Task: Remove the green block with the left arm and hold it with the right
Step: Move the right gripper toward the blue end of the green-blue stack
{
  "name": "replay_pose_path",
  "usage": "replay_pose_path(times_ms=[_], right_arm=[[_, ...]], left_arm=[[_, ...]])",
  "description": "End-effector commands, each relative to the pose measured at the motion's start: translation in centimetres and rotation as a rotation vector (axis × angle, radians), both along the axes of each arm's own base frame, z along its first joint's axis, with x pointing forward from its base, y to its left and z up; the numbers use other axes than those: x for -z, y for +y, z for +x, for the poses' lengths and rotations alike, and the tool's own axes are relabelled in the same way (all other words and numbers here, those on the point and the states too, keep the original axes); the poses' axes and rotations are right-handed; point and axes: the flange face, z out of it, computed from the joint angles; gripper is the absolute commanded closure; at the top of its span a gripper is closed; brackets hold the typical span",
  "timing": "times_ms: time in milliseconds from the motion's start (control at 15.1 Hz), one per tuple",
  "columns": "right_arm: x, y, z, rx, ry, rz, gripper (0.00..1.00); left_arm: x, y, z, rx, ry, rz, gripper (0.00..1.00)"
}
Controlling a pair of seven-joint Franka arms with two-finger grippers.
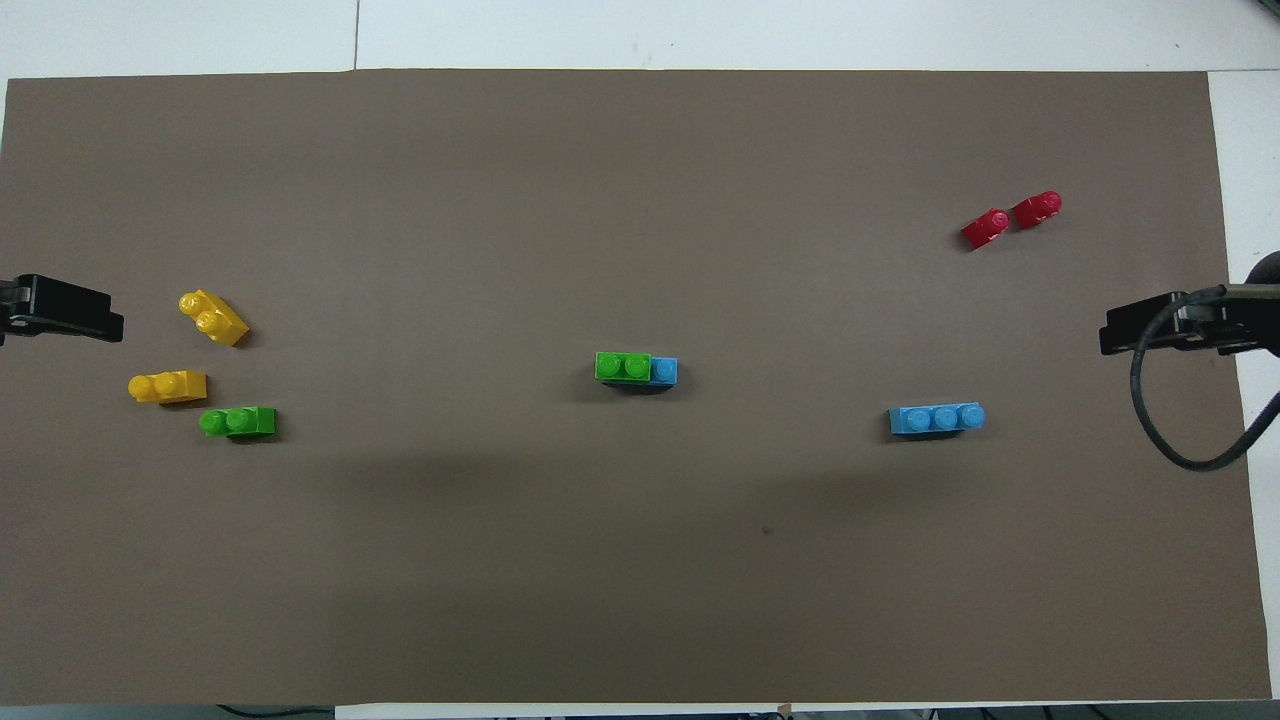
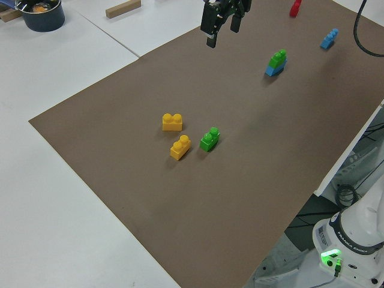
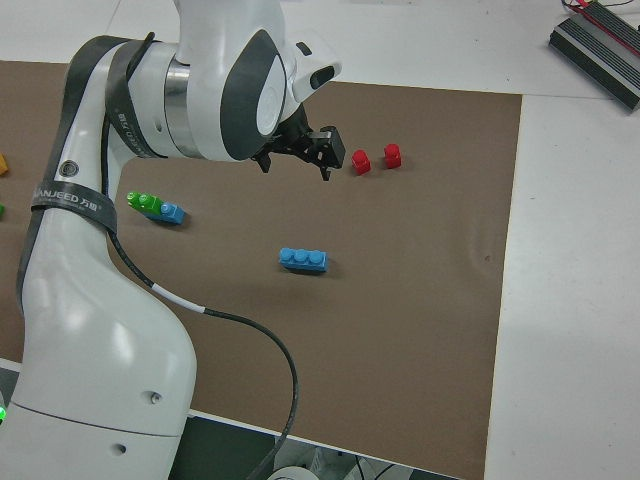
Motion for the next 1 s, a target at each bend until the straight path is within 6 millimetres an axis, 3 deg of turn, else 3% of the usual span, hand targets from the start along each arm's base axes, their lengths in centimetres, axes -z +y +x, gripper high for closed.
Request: replay_pose_path(times_ms=[0, 399, 731, 930], right_arm=[[-0.1, -0.2, -0.5, 0.002, 0.009, -0.024, 0.01], [0.1, -0.9, -0.5, 0.128, 0.012, -0.019, 0.00], [1.1, 0.6, -1.8, 0.828, 0.163, 0.134, 0.00], [2.2, 2.0, -1.8, 1.075, 0.249, 0.172, 0.00]], left_arm=[[-0.1, -0.1, 0.0, 0.002, -0.012, -0.007, 0.00], [0.0, -0.1, 0.0, 0.002, -0.011, -0.007, 0.00], [0.0, -0.1, -0.1, 0.001, -0.014, -0.007, 0.00], [0.0, -0.1, 0.0, 0.001, -0.015, -0.007, 0.00]])
